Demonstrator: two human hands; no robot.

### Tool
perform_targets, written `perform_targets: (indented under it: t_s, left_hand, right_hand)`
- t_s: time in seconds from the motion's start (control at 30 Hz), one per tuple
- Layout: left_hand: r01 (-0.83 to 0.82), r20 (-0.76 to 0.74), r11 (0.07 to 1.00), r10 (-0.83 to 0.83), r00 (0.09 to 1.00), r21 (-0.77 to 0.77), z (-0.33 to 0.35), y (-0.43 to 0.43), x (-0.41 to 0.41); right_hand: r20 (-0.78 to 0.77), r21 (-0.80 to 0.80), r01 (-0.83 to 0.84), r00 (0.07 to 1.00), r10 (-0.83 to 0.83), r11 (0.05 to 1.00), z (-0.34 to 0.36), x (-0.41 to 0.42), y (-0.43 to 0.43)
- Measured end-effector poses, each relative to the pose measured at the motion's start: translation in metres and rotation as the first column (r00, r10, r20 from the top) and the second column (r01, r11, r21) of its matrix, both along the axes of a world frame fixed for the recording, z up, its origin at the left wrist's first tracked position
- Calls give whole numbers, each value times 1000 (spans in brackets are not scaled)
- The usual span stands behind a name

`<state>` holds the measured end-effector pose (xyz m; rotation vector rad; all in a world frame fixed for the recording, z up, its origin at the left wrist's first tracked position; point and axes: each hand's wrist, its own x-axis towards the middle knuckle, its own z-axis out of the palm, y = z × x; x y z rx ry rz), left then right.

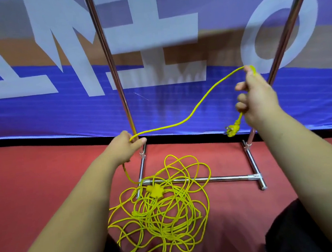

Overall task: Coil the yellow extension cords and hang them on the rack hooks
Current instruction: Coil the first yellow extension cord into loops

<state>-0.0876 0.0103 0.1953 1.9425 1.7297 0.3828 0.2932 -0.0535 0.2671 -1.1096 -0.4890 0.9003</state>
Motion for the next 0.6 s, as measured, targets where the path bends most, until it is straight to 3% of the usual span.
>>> perform_targets:
  t_s: [0.1,0.23,0.37,0.53,0.6]
  left_hand:
    - [211,-65,977,-208,976,42,11,-19,24]
    - [448,-90,874,-439,894,187,20,-30,38]
    - [520,-48,820,-525,850,240,24,-36,52]
    - [608,-148,753,-591,793,251,25,-37,66]
    - [607,-112,749,-601,791,265,29,-42,71]
  right_hand:
    - [127,-48,-81,988,87,996,-6,-16,3]
    - [259,-123,-156,948,183,980,-15,-28,6]
    - [356,-202,-272,875,329,941,-21,-39,3]
    - [430,-336,-410,734,526,848,-25,-49,-1]
    - [433,-368,-438,700,568,820,-26,-54,-2]
